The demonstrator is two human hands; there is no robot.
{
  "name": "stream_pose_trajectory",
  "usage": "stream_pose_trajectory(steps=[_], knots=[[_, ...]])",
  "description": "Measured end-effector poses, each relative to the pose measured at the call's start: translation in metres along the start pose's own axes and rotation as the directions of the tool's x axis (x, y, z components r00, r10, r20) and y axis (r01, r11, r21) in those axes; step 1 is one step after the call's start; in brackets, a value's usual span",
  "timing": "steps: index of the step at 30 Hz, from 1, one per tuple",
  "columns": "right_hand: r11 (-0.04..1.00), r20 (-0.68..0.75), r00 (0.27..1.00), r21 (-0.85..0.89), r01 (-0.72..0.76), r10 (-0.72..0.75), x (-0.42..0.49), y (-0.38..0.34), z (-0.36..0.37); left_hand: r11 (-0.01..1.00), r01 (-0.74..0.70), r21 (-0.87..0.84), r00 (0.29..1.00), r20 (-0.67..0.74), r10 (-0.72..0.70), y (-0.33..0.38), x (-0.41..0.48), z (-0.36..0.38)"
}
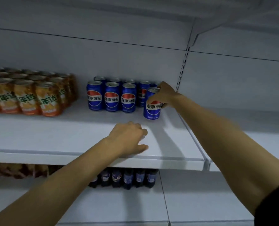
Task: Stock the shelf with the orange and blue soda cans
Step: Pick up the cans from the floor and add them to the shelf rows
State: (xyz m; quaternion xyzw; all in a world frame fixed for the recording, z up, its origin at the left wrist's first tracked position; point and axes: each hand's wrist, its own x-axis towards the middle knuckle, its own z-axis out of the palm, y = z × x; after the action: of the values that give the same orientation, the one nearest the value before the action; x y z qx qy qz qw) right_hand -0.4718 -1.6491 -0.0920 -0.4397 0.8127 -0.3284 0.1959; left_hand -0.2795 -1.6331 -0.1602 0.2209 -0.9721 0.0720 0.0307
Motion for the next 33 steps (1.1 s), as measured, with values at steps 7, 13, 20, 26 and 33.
stream_pose_trajectory(steps=[7,13,20,26,33], knots=[[0.999,-0.058,0.998,0.024,0.032,-0.031,0.042,-0.005,0.03,0.996,-0.094,-0.01,0.993,0.076,0.094,-0.023,0.003,0.005],[0.988,-0.306,0.951,0.125,0.092,-0.05,0.031,0.04,0.069,0.989,-0.15,0.002,0.983,0.11,0.149,-0.027,0.009,0.008],[0.994,-0.31,0.95,0.095,0.061,-0.029,0.041,0.04,0.08,0.988,-0.144,-0.062,0.98,0.128,0.151,-0.027,0.015,0.008],[0.998,-0.141,0.99,-0.068,-0.005,-0.004,0.03,0.035,0.06,0.988,-0.153,-0.012,0.975,0.159,0.152,-0.026,0.023,-0.004],[0.847,-0.097,0.986,-0.505,-0.166,0.135,-0.045,0.072,-0.04,0.958,-0.281,-0.05,0.957,-0.097,0.275,0.063,0.054,-0.023]])
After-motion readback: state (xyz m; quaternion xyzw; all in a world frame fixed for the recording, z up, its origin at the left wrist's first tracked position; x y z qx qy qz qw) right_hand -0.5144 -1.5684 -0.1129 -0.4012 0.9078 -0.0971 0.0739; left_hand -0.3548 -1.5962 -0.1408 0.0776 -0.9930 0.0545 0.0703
